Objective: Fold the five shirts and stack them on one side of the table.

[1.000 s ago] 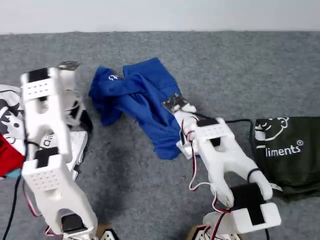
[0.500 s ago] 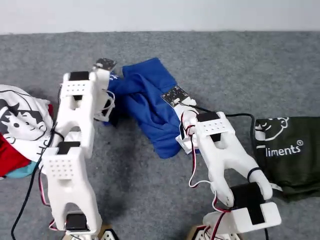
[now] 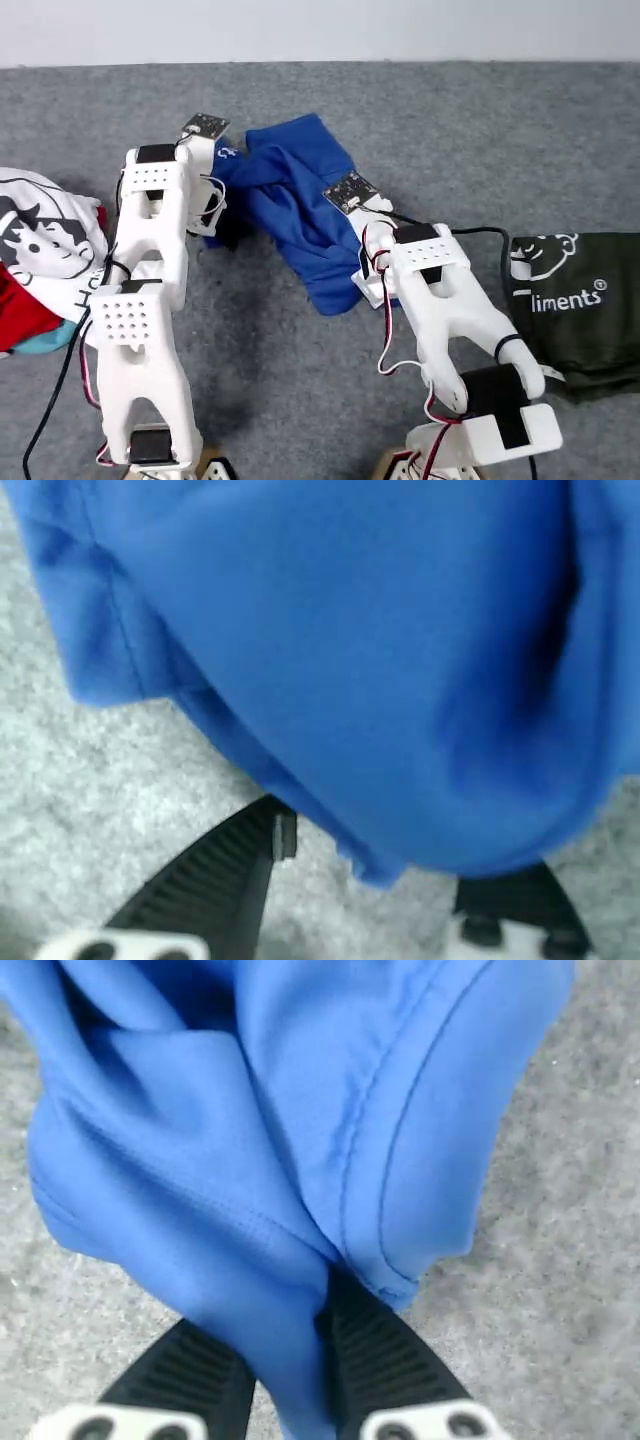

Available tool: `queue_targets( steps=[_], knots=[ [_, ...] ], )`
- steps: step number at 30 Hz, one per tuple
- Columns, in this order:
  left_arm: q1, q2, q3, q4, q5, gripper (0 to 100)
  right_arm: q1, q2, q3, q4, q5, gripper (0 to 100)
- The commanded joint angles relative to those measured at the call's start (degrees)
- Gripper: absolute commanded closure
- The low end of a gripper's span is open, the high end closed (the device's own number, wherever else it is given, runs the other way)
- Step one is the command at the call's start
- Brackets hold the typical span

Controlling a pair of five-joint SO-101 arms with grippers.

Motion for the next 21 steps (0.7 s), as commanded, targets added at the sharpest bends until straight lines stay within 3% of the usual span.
queue_targets(
  steps=[1, 9, 12, 18, 21],
  knots=[
    [1.5, 0.5, -4.3, -0.4, 0.5, 75, -0.2, -0.6, -1.0, 0.4, -0.7, 98.9],
    [2.9, 0.3, -4.7, -0.4, 0.3, 76, -3.7, -0.6, 2.2, 0.3, -0.7, 98.9],
    [3.3, 0.2, -4.7, -0.6, -0.3, 82, -5.5, -0.6, 2.3, 0.3, -0.7, 98.9],
    [3.5, 0.6, -4.7, -0.4, -8.3, 99, -7.8, -0.5, 2.3, 0.3, -0.7, 98.9],
    [3.6, 0.6, -4.6, -0.4, -6.7, 99, -7.8, -0.5, 2.3, 0.3, -0.7, 98.9]
  ],
)
